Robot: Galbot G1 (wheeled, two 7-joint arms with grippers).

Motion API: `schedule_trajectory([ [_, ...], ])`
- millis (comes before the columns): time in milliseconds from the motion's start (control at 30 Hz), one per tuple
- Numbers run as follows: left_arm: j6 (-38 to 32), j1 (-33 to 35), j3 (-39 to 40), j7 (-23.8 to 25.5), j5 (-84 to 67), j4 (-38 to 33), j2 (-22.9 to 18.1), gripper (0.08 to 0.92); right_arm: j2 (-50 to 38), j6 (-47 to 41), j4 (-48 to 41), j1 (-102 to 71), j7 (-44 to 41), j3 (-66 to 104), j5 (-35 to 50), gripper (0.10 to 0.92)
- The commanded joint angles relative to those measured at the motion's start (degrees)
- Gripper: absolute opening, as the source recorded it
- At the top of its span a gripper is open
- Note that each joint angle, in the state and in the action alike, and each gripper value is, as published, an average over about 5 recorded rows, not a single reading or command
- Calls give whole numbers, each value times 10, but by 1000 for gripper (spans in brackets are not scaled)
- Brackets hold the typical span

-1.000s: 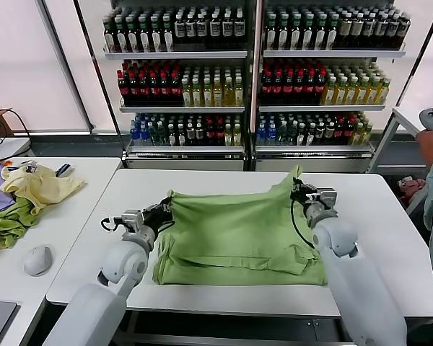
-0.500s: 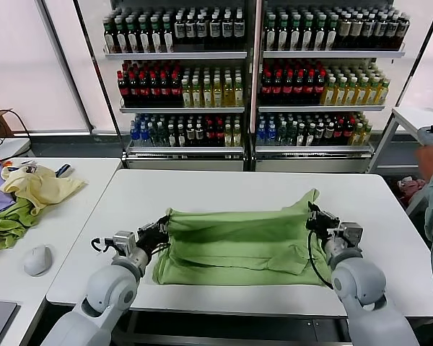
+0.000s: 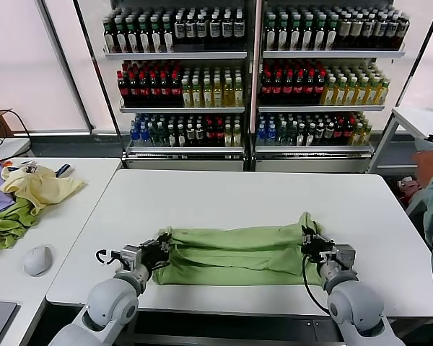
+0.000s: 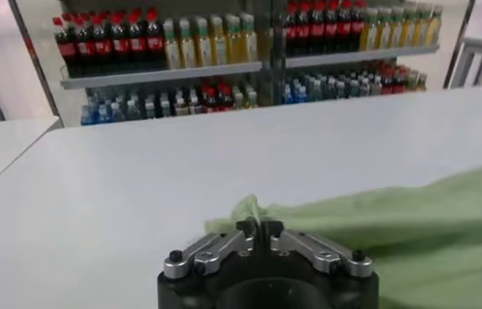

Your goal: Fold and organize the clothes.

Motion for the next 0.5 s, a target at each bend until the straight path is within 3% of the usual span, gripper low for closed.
schedule_trajectory([
  [33,7,20,-7,5,56,-13,-2,330,2,6,43,-39,-7,3,-27,320],
  [300,-42,49,-37,-86,55,-42,-77,564,6,21,77,-71,-6,19,-31,544],
  [500,-55,66,-21,-121,76,-20,-139,735,10,24,82,-84,-6,23,-34,717],
])
